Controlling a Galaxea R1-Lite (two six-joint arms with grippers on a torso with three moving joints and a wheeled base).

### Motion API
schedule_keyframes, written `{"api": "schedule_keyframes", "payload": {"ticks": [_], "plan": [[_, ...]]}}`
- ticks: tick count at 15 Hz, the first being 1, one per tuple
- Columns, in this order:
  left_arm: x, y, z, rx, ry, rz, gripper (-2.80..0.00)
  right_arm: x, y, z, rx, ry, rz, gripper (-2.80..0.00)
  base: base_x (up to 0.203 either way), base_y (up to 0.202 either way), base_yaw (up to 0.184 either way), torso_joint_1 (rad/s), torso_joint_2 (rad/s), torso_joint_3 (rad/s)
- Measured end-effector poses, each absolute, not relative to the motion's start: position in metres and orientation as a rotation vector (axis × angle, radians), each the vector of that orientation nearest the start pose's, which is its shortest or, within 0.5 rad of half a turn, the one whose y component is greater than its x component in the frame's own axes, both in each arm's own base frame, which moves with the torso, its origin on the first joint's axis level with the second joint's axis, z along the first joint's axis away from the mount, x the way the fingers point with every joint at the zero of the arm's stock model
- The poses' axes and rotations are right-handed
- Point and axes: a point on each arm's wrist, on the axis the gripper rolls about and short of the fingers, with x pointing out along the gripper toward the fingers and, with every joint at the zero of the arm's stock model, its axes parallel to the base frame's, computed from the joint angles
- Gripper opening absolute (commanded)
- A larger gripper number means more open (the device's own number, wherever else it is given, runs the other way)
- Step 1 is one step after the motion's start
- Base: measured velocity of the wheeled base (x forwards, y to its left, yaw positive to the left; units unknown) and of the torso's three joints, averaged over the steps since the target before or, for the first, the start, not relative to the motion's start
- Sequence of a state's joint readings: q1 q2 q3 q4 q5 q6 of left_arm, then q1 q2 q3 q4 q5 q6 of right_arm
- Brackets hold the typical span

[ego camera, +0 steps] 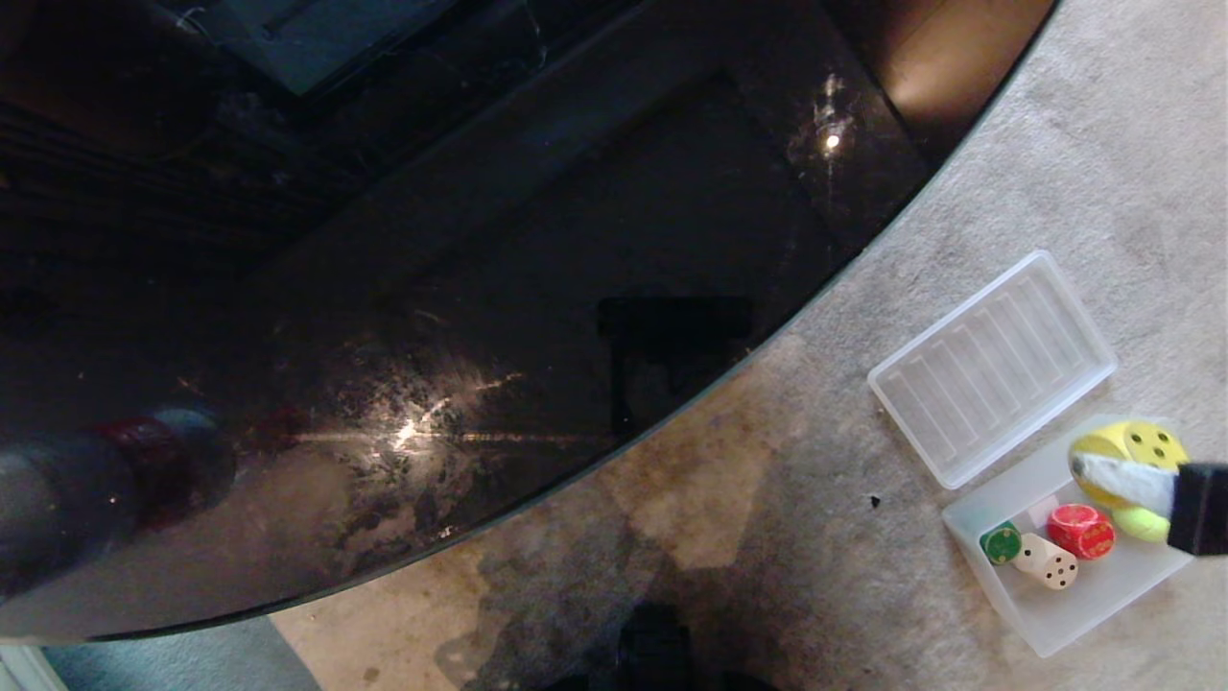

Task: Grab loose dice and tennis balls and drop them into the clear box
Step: Put the toys in the box

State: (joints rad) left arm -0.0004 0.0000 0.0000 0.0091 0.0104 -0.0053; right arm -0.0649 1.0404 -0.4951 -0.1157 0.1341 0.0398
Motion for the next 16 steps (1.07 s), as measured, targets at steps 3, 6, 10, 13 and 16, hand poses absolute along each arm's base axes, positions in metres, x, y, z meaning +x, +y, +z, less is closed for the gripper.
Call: {"api": "schedule_keyframes", "payload": {"ticks": [3,6,10,13,16], "plan": [[-0.023,0.000,0.075,-0.005,0.009,0.010,-2.80,0.063,-0.002,0.157,0.061,0.496,0.016,-2.80,0.000,0.000,0.000,0.000,0.00,0.000],[-0.023,0.000,0.075,-0.005,0.009,0.010,-2.80,0.024,0.000,0.126,0.025,0.550,-0.007,-2.80,0.000,0.000,0.000,0.000,0.00,0.000],[-0.023,0.000,0.075,-0.006,0.009,0.011,-2.80,0.006,0.000,0.106,-0.023,0.493,-0.006,-2.80,0.000,0.000,0.000,0.000,0.00,0.000],[-0.023,0.000,0.075,-0.005,0.009,0.010,-2.80,-0.003,0.000,0.094,-0.042,0.381,-0.010,-2.80,0.000,0.000,0.000,0.000,0.00,0.000],[-0.023,0.000,0.075,-0.006,0.009,0.010,-2.80,-0.008,0.000,0.083,-0.053,0.306,-0.010,-2.80,0.000,0.000,0.000,0.000,0.00,0.000]]}}
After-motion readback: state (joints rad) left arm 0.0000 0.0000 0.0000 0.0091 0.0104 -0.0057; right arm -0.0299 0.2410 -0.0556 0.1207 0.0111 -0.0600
